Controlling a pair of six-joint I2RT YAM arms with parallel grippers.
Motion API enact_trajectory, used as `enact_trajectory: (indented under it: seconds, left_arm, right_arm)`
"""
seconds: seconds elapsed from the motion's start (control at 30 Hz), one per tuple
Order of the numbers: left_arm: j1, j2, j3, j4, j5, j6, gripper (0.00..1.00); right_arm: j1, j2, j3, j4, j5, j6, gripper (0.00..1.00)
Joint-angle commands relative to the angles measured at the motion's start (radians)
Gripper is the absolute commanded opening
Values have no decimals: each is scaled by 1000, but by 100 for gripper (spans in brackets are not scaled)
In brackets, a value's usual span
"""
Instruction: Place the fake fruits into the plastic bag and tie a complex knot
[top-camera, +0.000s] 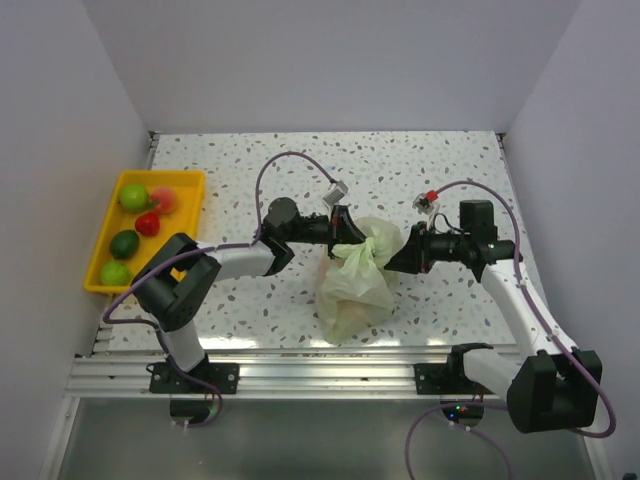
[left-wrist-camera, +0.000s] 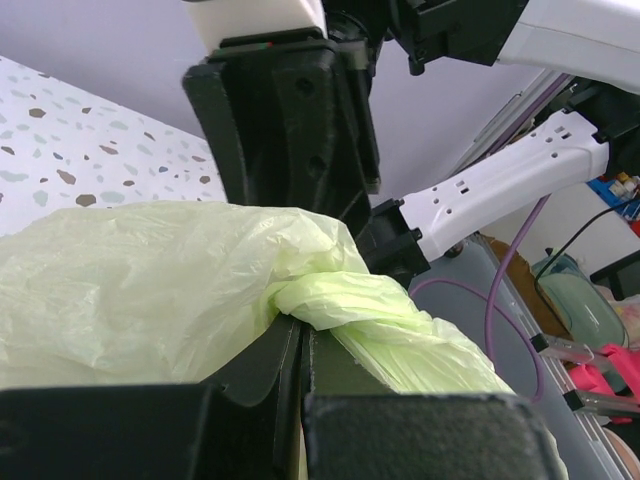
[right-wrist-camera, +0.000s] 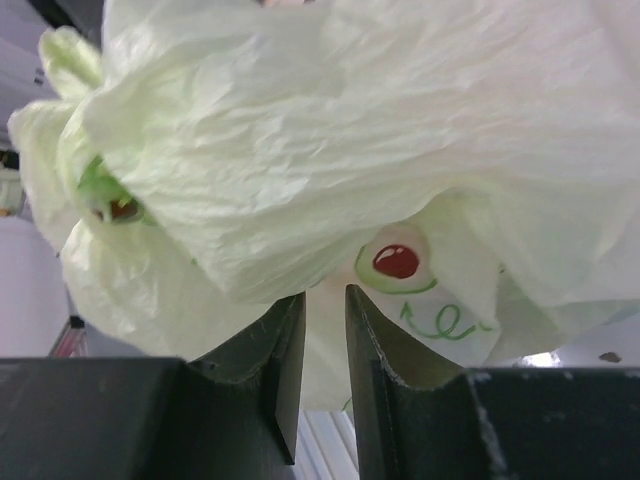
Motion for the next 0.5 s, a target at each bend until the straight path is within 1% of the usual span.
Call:
enact_trajectory:
  seconds: [0.0, 0.03, 0.07, 0.2, 0.37, 0.4, 0.47]
  left_arm:
    - [8, -15, 32, 5, 16, 30, 0]
    - [8, -15, 30, 1, 18, 35, 0]
    - [8, -17, 30, -8, 18, 41, 0]
    - [8, -22, 24, -42, 19, 59, 0]
    - [8, -23, 4, -41, 16, 58, 0]
    - [6, -23, 4, -41, 16, 56, 0]
    - [6, -22, 15, -50, 27, 70, 0]
  right_arm:
    - [4, 0, -25, 324, 63, 212, 27]
    - [6, -3, -28, 363, 67, 241, 28]
    - [9, -7, -25, 413, 69, 279, 31]
    - [8, -30, -22, 486, 40, 349, 34]
    - [9, -50, -36, 585, 15, 427, 42]
    - [11, -49, -33, 581, 17, 426, 45]
    - [11, -49, -25, 567, 18, 410, 47]
